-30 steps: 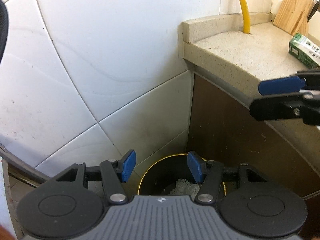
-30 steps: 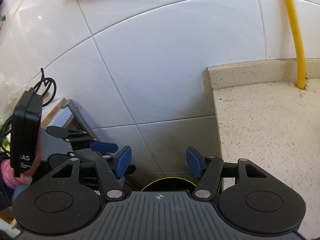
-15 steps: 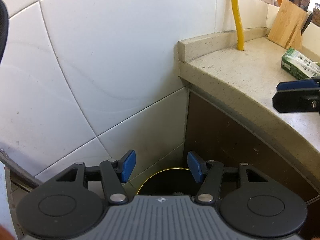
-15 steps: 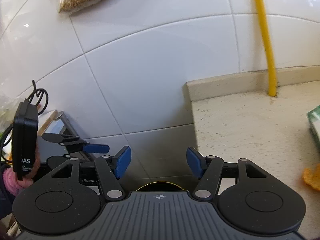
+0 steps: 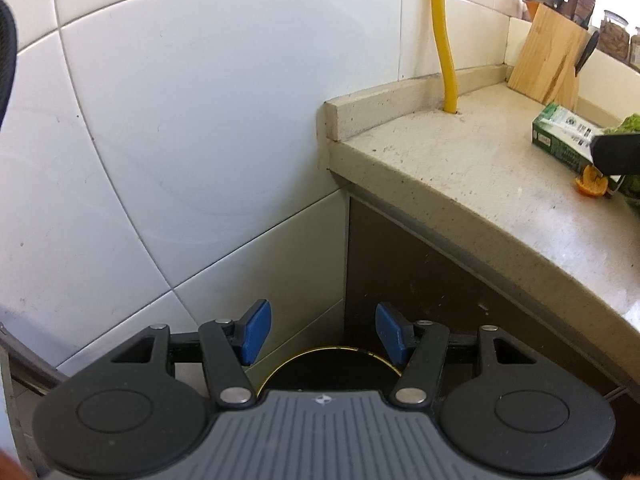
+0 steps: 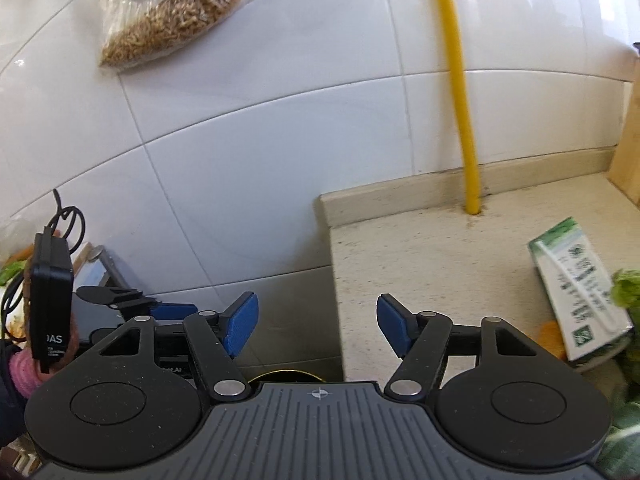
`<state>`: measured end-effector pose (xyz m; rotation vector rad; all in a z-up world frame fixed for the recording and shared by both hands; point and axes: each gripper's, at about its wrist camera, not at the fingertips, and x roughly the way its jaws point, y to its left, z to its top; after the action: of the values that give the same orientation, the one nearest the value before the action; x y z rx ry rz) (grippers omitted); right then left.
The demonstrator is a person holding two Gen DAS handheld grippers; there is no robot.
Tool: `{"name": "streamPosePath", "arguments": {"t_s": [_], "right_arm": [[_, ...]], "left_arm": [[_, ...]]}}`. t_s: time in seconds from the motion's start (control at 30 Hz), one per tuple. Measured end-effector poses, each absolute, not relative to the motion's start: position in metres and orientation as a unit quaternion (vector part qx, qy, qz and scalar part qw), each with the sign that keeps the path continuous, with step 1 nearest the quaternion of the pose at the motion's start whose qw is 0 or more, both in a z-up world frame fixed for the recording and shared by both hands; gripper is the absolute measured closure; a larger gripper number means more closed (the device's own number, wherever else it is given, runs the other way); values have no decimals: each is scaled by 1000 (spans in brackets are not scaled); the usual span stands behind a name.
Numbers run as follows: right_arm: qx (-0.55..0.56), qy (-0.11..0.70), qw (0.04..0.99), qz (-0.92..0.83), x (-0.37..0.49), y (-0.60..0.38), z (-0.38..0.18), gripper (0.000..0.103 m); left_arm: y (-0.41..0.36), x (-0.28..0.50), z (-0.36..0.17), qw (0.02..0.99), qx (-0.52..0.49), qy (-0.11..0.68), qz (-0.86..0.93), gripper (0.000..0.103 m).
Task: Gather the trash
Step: 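Raise both grippers back up to the countertop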
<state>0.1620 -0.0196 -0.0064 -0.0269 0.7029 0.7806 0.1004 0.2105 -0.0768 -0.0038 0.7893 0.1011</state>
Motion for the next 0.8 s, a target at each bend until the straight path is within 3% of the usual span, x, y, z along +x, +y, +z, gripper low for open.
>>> {"name": "streamPosePath", "arguments": {"t_s": [0.8], "right_arm": [[13, 298, 917, 264, 147, -109, 23, 28]], "left_arm": [[122, 144, -27, 936, 59, 335, -87, 40]]}}
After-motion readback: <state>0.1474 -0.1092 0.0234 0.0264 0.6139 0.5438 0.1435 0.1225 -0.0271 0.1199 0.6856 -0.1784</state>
